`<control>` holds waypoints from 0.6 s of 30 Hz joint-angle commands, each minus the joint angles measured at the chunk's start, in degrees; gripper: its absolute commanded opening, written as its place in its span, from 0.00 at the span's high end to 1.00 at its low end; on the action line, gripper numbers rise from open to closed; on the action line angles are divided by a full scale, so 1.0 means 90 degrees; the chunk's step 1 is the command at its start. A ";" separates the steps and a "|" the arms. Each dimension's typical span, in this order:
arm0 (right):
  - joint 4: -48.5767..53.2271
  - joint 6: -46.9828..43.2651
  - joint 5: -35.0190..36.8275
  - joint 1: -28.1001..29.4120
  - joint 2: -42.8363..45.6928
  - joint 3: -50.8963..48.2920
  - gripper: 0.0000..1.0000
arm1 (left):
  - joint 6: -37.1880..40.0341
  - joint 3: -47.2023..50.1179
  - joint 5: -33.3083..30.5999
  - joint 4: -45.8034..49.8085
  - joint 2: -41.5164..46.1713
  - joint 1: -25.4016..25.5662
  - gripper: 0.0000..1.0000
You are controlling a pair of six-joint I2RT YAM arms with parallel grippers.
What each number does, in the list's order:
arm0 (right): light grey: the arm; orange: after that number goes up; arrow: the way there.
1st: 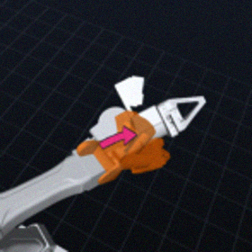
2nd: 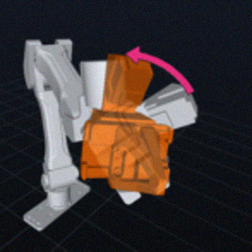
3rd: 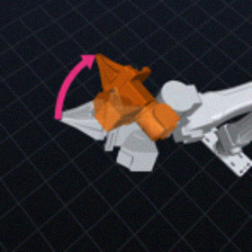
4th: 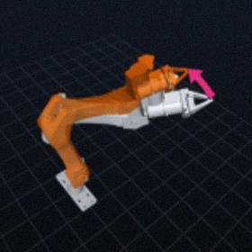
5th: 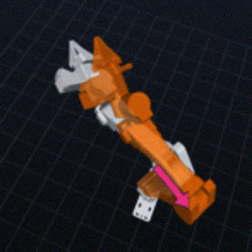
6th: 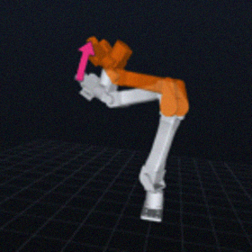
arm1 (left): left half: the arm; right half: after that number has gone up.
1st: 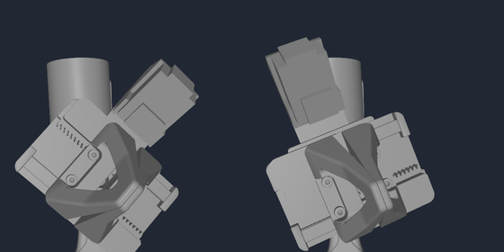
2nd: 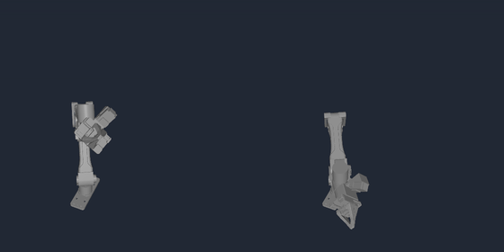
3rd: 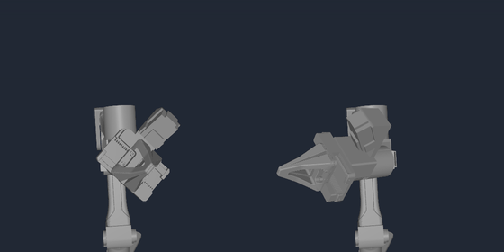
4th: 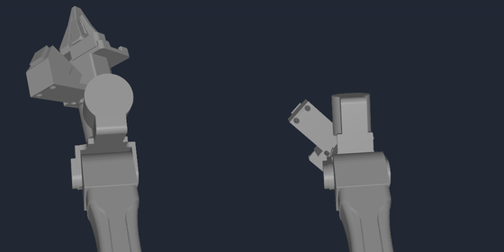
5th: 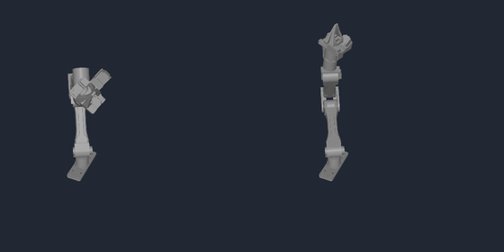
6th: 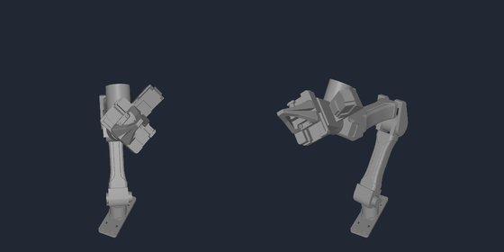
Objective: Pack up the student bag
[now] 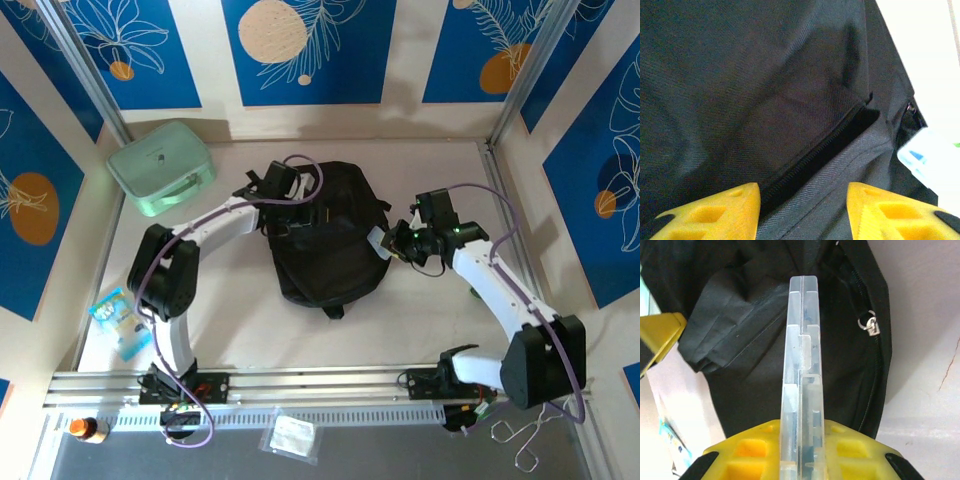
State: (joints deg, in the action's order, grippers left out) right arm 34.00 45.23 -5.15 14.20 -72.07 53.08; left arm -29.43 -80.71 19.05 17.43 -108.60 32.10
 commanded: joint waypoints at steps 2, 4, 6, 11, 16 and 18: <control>-0.0498 -0.0218 -0.0208 -0.0315 -0.0836 0.0338 0.93 | 0.0204 -0.0183 0.0050 0.0207 -0.0170 0.0231 0.57; -0.0665 -0.0390 -0.0218 -0.0410 -0.1248 0.0665 0.93 | 0.0224 -0.0221 0.0250 0.0190 -0.0173 0.0266 0.61; -0.0744 -0.0599 -0.0218 -0.0480 -0.1617 0.1031 0.92 | 0.0269 -0.0267 0.0580 0.0179 -0.0199 0.0298 0.63; -0.0830 -0.0907 -0.0101 -0.0573 -0.2130 0.1583 0.92 | 0.0474 -0.0205 0.0720 0.0241 -0.0065 0.0417 0.70; -0.0670 -0.0888 -0.0214 -0.0579 -0.1943 0.1723 0.92 | 0.0646 -0.0163 0.0601 0.0344 0.0003 0.0442 0.72; -0.0626 -0.0814 -0.0284 -0.0565 -0.1689 0.1648 0.92 | 0.0784 -0.0137 0.0547 0.0406 0.0044 0.0445 0.73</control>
State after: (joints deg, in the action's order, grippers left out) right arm 27.62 38.52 -6.26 9.13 -90.89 67.11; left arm -25.10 -81.49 22.70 18.50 -109.91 35.38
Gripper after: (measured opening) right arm 0.170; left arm 0.272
